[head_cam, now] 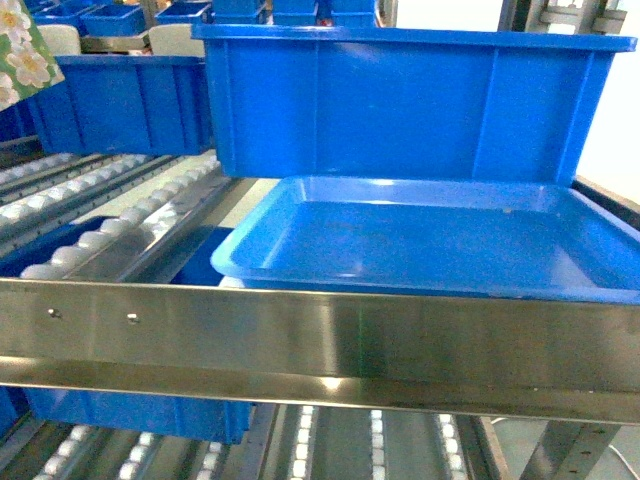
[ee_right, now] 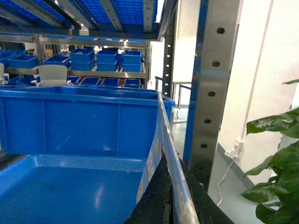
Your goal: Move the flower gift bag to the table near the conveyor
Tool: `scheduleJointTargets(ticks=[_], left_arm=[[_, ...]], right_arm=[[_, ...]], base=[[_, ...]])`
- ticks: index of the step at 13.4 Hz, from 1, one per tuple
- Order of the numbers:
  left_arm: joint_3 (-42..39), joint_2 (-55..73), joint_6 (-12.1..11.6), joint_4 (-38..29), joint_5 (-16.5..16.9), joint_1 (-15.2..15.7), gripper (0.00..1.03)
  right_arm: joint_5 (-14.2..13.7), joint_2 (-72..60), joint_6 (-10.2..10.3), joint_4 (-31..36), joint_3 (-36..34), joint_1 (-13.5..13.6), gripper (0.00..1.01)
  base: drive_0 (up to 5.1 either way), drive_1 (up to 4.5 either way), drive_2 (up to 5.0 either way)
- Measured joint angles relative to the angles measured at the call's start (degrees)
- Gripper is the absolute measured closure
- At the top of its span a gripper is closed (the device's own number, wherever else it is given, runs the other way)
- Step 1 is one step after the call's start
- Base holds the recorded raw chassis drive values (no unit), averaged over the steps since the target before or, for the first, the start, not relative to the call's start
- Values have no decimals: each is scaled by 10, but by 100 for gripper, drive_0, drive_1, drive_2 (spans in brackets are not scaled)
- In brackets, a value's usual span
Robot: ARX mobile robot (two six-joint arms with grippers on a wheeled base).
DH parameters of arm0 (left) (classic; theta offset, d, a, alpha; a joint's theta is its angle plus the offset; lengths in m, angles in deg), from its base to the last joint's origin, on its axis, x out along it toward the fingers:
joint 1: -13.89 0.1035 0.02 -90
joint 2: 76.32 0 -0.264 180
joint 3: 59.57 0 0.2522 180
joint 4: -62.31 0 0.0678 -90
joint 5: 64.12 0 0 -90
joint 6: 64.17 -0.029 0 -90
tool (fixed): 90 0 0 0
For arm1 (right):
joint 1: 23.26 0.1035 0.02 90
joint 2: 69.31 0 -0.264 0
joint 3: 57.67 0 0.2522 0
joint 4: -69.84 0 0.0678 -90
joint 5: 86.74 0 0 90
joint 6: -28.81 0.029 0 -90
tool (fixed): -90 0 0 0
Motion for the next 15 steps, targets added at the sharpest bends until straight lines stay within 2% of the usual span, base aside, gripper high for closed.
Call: scheduleJointTargets(ticks=[10, 15], left_arm=[[0, 0, 0, 0, -2, 2, 101], [0, 0, 0, 0, -2, 2, 101]], right_arm=[[0, 0, 0, 0, 0, 0, 99], [0, 0, 0, 0, 0, 0, 99]], base=[[-497, 239, 239], [-485, 148, 340]])
